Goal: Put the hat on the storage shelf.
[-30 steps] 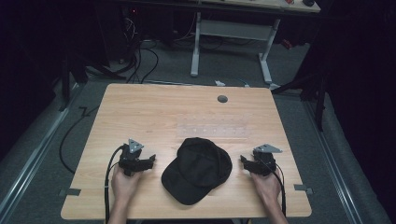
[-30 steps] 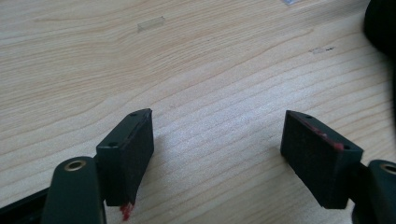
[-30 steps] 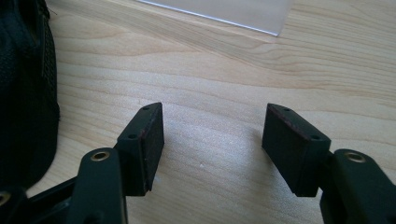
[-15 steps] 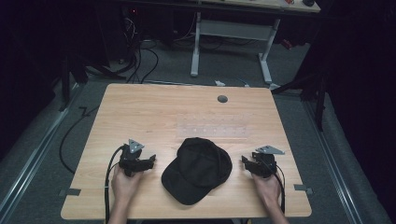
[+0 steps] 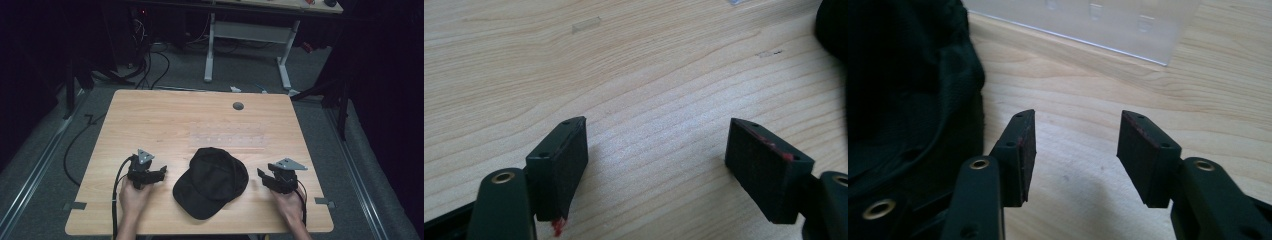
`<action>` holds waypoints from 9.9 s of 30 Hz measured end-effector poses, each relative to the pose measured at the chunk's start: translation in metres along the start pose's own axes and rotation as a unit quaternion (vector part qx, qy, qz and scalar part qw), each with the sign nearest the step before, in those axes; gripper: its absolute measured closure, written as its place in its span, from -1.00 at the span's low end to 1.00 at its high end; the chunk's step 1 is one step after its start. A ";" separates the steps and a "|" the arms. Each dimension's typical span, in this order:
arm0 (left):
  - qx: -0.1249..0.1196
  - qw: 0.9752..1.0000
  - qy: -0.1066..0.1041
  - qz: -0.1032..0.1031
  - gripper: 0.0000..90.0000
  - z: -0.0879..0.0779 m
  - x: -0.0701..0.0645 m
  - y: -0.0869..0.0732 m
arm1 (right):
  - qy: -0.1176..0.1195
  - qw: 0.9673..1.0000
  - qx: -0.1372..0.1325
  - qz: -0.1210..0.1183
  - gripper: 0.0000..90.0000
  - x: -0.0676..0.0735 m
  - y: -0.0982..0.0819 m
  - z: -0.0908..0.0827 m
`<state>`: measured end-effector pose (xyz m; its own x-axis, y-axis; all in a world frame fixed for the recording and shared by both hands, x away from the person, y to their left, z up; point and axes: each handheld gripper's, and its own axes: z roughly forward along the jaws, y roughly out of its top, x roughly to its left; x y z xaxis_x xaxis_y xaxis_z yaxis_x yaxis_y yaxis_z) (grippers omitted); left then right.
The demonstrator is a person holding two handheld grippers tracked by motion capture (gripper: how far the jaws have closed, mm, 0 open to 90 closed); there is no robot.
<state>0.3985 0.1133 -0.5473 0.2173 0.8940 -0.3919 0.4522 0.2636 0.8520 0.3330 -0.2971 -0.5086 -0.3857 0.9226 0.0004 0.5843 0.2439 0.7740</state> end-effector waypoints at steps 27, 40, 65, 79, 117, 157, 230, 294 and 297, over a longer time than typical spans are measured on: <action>-0.003 1.000 0.002 -0.004 -0.42 0.001 0.000 0.001 | 0.093 0.995 -0.033 -0.034 0.04 0.054 0.051 -0.007; -0.002 1.000 0.002 -0.003 -0.42 0.001 0.000 0.001 | 0.099 0.994 -0.001 -0.038 0.01 0.069 0.070 0.023; -0.002 1.000 0.001 -0.002 -0.42 0.001 0.000 0.000 | 0.127 0.991 0.037 0.017 0.77 0.064 0.065 0.059; 0.002 1.000 -0.012 0.001 -0.40 0.000 -0.002 -0.001 | 0.134 0.991 -0.005 -0.012 0.81 0.060 0.070 0.040; 0.051 0.986 -0.117 -0.103 -0.42 -0.018 -0.017 0.018 | 0.210 0.970 -0.084 -0.091 0.80 0.027 0.104 -0.003; 0.143 0.941 -0.297 -0.079 -0.62 -0.034 -0.105 0.053 | 0.271 0.936 -0.125 -0.186 0.80 0.043 0.122 -0.025; 0.163 0.908 -0.386 -0.010 0.62 -0.071 -0.123 0.049 | 0.255 0.940 -0.153 -0.166 -0.08 0.048 0.132 -0.023; -0.085 0.975 -0.204 0.012 0.60 -0.014 -0.115 0.145 | 0.016 0.999 0.038 -0.026 -0.24 -0.017 0.004 0.040; -0.087 0.977 -0.193 0.012 0.60 -0.004 -0.116 0.144 | 0.015 0.999 0.038 -0.027 -0.24 -0.018 0.004 0.040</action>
<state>0.4350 0.0495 -0.3774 0.5513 0.7059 -0.4447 0.2967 0.3323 0.8953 0.3705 -0.3004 -0.5308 -0.4387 0.8984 -0.0189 0.6151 0.3155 0.7225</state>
